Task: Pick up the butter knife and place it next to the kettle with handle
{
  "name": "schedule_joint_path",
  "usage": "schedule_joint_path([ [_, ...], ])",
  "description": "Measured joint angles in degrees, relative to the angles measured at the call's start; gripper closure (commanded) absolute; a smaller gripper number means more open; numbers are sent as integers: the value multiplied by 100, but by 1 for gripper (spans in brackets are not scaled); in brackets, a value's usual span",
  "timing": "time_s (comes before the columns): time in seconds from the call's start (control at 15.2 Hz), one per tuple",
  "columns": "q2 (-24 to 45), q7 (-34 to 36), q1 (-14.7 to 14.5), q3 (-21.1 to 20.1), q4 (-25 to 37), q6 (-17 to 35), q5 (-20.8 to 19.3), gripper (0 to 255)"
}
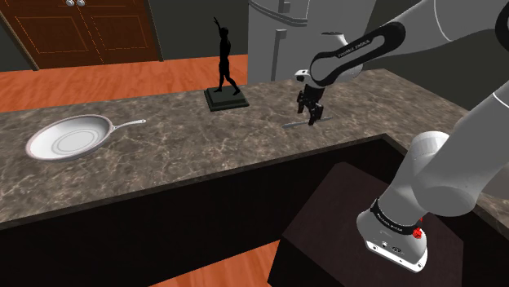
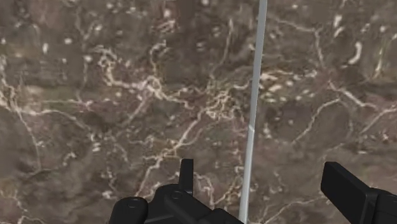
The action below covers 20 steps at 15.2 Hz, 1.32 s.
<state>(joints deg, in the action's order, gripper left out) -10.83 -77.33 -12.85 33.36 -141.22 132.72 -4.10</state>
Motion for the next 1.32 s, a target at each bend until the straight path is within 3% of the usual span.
schedule_joint_path([
  [0.46, 99, -49, -19, 23, -29, 120, 61, 0],
  [0.53, 99, -49, -19, 23, -29, 120, 61, 255],
  [1.32, 32, -19, -6, 9, 12, 21, 20, 255],
])
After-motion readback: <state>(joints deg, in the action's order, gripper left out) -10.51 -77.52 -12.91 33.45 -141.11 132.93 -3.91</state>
